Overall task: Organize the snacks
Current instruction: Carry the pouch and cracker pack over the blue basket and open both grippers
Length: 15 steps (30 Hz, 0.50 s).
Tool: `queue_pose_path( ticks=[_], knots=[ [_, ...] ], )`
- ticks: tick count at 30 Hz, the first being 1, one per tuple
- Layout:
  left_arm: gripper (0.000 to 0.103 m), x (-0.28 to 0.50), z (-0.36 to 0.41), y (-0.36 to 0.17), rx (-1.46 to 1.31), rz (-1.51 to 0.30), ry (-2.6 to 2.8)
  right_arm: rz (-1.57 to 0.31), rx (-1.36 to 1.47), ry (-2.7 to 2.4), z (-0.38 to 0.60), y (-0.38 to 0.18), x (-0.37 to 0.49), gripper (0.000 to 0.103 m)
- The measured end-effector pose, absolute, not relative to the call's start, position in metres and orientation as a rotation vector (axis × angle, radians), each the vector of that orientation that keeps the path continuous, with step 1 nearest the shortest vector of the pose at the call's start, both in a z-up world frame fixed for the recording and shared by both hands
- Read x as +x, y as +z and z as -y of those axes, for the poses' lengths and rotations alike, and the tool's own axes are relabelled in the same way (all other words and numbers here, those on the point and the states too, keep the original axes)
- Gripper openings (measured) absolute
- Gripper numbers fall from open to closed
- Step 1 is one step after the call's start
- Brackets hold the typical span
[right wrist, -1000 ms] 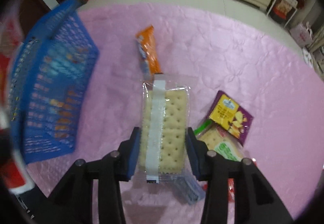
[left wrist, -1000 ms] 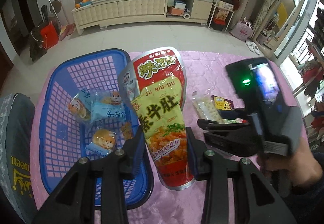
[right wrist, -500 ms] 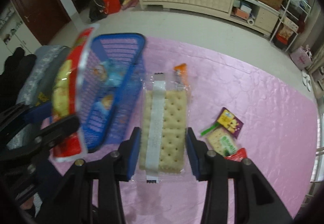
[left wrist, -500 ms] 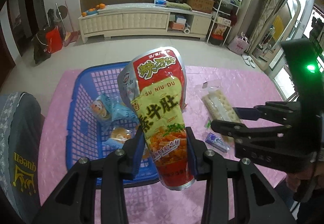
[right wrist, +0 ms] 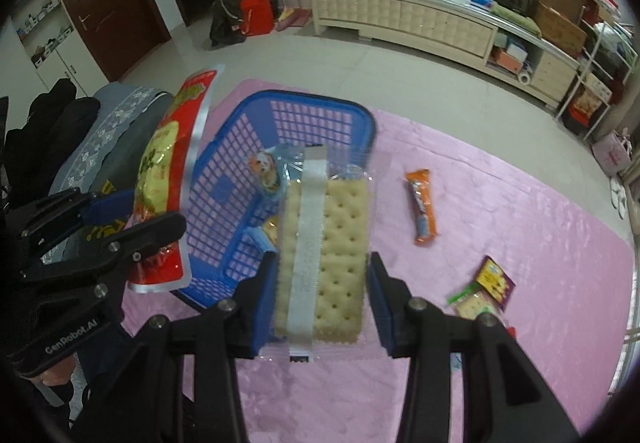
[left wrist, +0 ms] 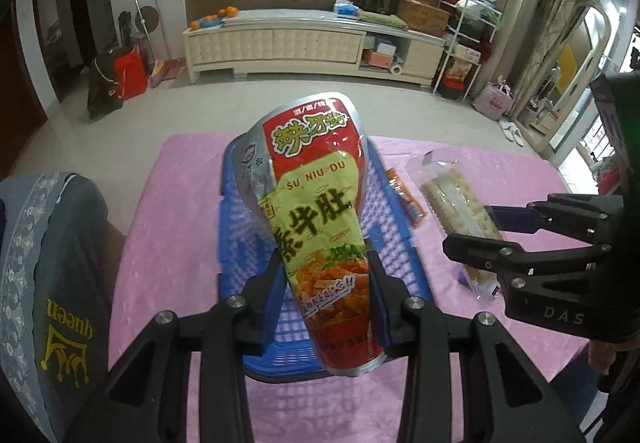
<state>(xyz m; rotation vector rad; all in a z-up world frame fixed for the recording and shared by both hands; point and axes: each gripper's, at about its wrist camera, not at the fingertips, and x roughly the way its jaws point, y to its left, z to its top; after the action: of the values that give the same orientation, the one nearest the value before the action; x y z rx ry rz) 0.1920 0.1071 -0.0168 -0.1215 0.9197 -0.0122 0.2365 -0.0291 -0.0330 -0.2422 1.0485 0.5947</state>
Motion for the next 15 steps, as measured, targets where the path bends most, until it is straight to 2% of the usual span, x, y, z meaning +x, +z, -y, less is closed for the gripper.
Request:
queue_pose_path(
  ticks=[15],
  knots=[
    [0.036,0.252,-0.132,-0.055,-0.118,-1.004,-0.028,-1.106,-0.273,0.626,-0.037,-0.057,0.277,0.048]
  ],
)
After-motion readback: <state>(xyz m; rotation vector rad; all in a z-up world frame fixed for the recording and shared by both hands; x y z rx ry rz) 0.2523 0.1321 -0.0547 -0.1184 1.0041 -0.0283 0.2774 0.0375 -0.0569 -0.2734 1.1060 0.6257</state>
